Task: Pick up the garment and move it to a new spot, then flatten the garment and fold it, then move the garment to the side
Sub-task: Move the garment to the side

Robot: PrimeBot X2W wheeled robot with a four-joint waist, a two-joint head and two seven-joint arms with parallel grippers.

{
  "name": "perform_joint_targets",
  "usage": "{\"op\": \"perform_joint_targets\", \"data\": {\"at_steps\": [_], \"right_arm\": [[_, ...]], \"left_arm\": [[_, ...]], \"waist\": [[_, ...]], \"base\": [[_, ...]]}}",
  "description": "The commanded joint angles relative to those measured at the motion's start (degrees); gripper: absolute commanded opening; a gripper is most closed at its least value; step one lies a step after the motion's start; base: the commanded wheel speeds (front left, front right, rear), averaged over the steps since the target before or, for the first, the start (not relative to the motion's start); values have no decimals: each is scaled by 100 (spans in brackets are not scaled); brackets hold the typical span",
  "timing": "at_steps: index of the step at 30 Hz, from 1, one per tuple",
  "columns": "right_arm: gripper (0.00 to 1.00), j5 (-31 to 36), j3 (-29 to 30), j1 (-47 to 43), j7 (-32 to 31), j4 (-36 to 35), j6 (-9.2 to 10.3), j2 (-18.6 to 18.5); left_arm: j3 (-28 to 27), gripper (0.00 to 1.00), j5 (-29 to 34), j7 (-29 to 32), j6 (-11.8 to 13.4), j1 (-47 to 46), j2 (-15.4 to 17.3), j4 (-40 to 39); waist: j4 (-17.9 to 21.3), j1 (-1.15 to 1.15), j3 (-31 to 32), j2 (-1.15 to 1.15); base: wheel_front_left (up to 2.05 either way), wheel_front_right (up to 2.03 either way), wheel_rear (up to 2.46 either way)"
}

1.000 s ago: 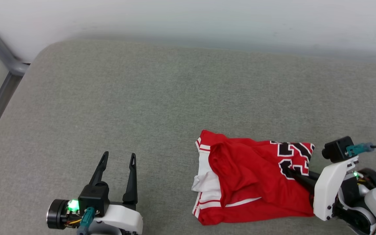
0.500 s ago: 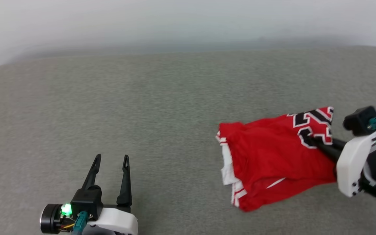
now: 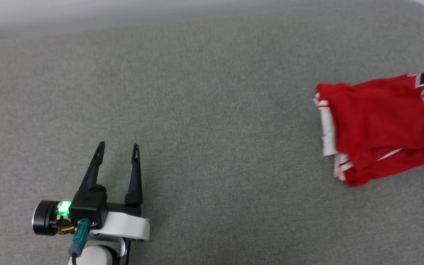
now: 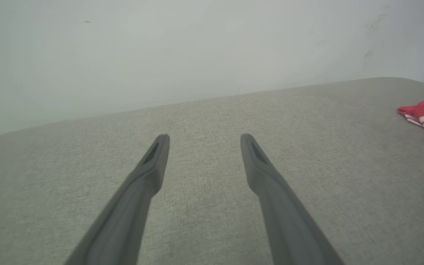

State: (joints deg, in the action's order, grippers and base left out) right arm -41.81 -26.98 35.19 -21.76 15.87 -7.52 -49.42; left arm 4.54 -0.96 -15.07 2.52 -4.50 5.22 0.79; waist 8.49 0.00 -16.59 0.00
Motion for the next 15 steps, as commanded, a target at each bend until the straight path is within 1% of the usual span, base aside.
{"op": "perform_joint_targets", "data": {"at_steps": [1,8,10,15], "right_arm": [[0,142,82,192,-12,88,7,-122],[0,518,659,414,37,651,8,-379],[0,571,746,412,38,749,8,-383],[0,811,1290,480,112,1220,8,-499]], "left_arm": [[4,100,53,-13,18,-118,31,-80],[62,100,99,-13,15,-396,68,-288],[73,100,105,-13,8,-437,73,-302],[119,100,99,-13,2,-593,80,-359]], "waist": [[20,0,-366,0],[-87,0,-940,0],[-106,0,-996,0],[-209,0,-1220,0]], "base": [[0,0,0],[0,0,0],[0,0,0],[0,0,0]]}}
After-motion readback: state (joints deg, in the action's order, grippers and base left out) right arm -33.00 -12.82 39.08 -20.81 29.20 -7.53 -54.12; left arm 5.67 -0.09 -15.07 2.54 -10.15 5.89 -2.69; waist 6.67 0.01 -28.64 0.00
